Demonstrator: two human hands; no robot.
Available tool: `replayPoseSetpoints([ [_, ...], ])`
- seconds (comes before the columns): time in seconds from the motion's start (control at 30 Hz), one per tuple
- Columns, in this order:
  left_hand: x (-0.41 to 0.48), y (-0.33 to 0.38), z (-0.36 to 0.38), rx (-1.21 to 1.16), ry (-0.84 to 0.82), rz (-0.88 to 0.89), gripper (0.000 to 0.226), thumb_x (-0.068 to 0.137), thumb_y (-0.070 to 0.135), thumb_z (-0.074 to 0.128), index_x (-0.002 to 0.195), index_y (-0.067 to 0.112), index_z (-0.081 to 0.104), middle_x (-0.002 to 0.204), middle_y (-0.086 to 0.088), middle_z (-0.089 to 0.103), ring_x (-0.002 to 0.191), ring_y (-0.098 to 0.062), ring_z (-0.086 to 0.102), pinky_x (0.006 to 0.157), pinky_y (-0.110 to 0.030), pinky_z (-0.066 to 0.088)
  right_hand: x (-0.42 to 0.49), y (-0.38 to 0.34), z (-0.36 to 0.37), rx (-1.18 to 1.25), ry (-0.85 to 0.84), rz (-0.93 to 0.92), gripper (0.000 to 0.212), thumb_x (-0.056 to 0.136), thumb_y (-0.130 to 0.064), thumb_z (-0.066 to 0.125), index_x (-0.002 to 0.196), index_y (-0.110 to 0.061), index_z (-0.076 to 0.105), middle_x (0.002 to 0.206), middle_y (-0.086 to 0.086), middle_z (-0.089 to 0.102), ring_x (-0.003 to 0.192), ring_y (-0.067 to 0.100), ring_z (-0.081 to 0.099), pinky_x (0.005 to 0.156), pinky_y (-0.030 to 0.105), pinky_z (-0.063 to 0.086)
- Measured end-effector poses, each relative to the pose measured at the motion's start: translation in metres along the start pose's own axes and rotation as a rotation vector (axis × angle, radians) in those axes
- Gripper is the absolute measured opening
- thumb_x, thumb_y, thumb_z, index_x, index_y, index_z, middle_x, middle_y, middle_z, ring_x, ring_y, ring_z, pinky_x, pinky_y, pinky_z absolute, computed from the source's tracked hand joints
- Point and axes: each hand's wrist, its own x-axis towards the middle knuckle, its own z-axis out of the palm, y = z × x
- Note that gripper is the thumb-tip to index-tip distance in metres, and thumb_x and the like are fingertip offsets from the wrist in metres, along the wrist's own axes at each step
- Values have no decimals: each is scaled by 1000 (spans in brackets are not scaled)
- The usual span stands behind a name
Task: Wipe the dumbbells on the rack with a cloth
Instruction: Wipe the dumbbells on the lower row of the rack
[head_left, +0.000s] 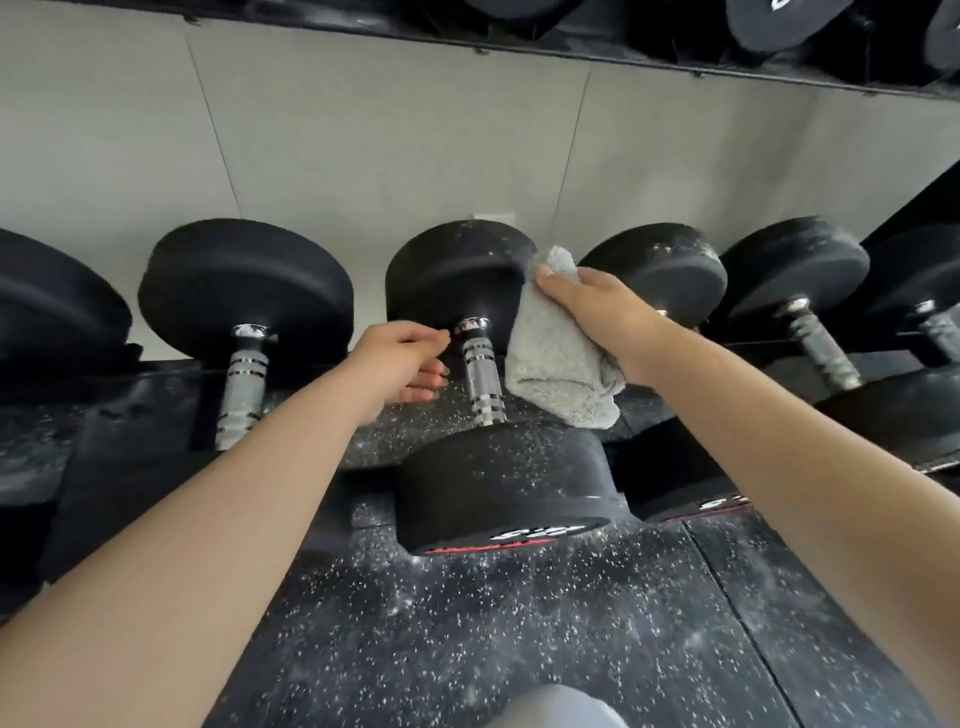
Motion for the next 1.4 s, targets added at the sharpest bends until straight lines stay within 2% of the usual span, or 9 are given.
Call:
replayPoseSetpoints([
  [0.23, -1, -3, 9, -7, -106, -32, 33, 85, 33, 69, 112, 16, 63, 95, -12, 72, 84, -23, 72, 76, -33, 58, 8, -9, -13, 80, -135, -6, 26, 99, -36, 46, 97, -24, 68, 90, -2, 69, 85, 10, 67, 82, 31, 50],
  [0.3, 0, -4, 8, 49, -128, -30, 28, 83, 32, 71, 108, 20, 65, 91, -7, 75, 83, -19, 73, 74, -31, 59, 6, -2, -10, 91, -178, -6, 23, 99, -31, 48, 119, -20, 54, 111, 4, 62, 101, 15, 63, 93, 37, 51],
  [0.47, -2, -7, 21, 1, -173, -61, 41, 83, 30, 72, 120, 17, 57, 95, -9, 73, 76, -20, 73, 66, -31, 59, 13, -15, -16, 240, -34, -143, 27, 100, -23, 55, 122, -19, 42, 103, -1, 60, 85, 7, 65, 65, 21, 55],
  [0.57, -6, -10, 31, 90, -249, -89, 54, 77, 42, 76, 122, 25, 52, 104, 0, 71, 84, -12, 71, 63, -25, 57, 30, -41, -19, 318, 44, -314, 17, 101, -25, 54, 116, -19, 47, 102, -2, 63, 82, 3, 69, 69, 22, 57],
  [0.73, -2, -16, 36, 160, -288, -102, 62, 75, 42, 77, 128, 26, 49, 111, 5, 67, 98, -12, 68, 77, -26, 57, 76, -34, 6, -499, 222, -464, 40, 104, -35, 43, 142, -24, 48, 132, 7, 48, 124, 26, 48, 106, 47, 41],
  [0.93, -4, -17, 41, 239, -275, -43, 43, 85, 37, 68, 118, 26, 43, 101, 8, 61, 90, -6, 61, 75, -25, 52, 77, -34, 53, -860, 248, -455, 55, 100, -59, 28, 150, -38, 35, 145, 5, 46, 133, 33, 40, 103, 47, 34],
  [1.1, -4, -18, 44, 237, -245, -43, 43, 86, 36, 68, 120, 24, 44, 103, 7, 63, 84, -3, 60, 56, -17, 47, 87, -11, 29, -525, 191, -487, 56, 99, -61, 35, 151, -42, 29, 138, -1, 57, 131, 23, 47, 96, 35, 39],
  [1.23, -3, -19, 45, 231, -224, -42, 48, 84, 36, 70, 123, 23, 44, 104, 7, 62, 86, -5, 60, 57, -18, 48, 93, 20, 17, -1, 99, -194, 61, 96, -66, 34, 152, -39, 31, 155, -9, 39, 144, 15, 33, 118, 31, 20],
  [1.4, -2, -17, 45, 261, -251, -54, 50, 84, 41, 68, 124, 25, 41, 108, 9, 60, 93, -6, 58, 60, -22, 47, 86, 1, 26, -164, 192, -198, 57, 99, -64, 21, 137, -37, 53, 134, -7, 56, 125, 18, 47, 107, 38, 33],
])
